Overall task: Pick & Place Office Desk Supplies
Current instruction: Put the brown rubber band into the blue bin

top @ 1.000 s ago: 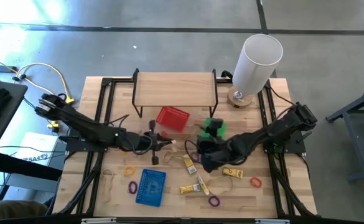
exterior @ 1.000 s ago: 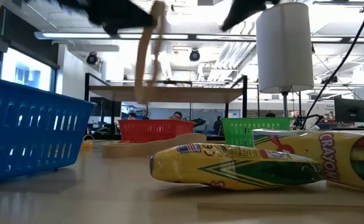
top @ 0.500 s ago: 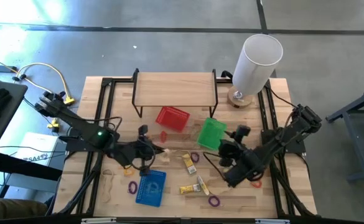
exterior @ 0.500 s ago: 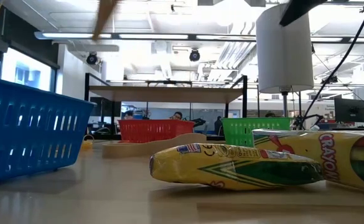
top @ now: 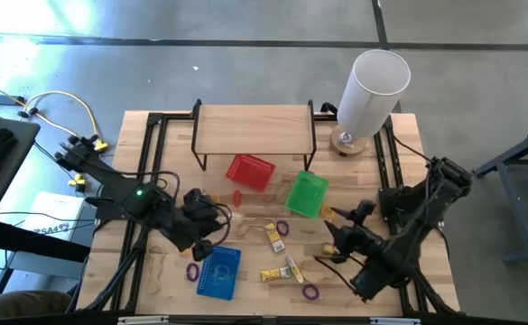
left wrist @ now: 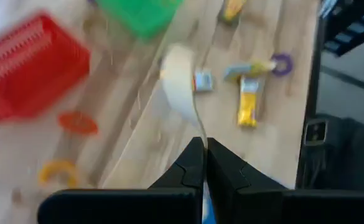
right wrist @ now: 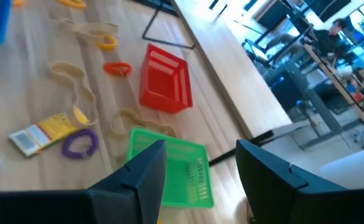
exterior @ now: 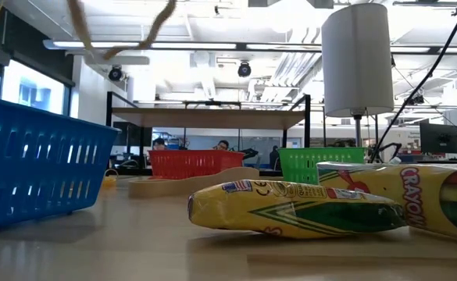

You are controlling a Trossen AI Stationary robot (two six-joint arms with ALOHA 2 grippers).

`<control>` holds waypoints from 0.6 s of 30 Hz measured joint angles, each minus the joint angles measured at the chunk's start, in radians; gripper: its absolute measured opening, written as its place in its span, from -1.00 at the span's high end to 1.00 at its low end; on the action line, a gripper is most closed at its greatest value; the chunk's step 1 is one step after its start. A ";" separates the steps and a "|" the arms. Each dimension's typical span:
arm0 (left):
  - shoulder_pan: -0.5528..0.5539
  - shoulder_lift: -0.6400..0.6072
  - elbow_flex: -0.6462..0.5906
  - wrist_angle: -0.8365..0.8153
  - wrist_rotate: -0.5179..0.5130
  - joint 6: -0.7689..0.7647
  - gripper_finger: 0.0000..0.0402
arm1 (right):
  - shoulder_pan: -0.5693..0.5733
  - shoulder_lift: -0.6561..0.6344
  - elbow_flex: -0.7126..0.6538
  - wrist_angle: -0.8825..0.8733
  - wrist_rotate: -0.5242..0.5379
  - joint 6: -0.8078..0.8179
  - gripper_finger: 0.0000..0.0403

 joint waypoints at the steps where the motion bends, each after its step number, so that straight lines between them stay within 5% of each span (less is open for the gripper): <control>1: 0.000 0.016 0.007 -0.037 0.008 -0.037 1.00 | 0.008 0.000 0.000 0.001 0.000 0.008 0.09; 18: -0.030 0.170 0.052 -0.091 0.185 -0.327 1.00 | 0.012 0.001 0.000 0.025 0.051 0.017 0.09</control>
